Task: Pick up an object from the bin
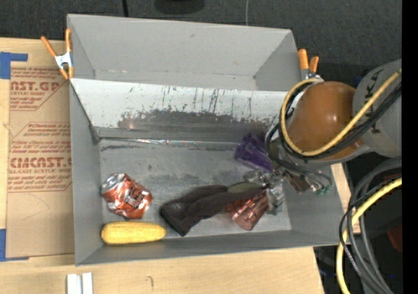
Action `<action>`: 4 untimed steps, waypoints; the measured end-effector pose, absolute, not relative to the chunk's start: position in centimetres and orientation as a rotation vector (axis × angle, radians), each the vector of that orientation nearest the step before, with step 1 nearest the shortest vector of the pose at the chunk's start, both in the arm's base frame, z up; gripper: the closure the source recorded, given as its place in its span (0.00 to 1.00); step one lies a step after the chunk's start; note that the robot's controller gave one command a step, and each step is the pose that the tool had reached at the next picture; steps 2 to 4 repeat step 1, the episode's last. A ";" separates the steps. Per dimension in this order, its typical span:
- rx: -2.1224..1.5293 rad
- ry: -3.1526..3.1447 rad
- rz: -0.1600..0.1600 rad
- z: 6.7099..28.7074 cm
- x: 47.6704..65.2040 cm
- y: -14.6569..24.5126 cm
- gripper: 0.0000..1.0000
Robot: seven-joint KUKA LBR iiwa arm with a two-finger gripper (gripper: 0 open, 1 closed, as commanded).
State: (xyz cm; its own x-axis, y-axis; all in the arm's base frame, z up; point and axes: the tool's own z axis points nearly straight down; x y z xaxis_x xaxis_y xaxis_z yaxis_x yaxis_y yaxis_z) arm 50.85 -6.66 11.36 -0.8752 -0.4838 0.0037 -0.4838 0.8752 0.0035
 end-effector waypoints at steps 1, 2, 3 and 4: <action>0.781 -3.045 0.000 21.7 52.2 -8.6 1.00; 0.781 -3.045 0.000 21.7 52.2 -8.6 1.00; 0.781 -3.045 0.000 21.7 52.2 -8.6 1.00; 0.781 -3.045 0.000 21.7 52.2 -8.6 1.00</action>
Offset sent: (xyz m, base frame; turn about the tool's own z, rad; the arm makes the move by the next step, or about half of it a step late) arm 0.0000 0.0000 0.0000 0.0000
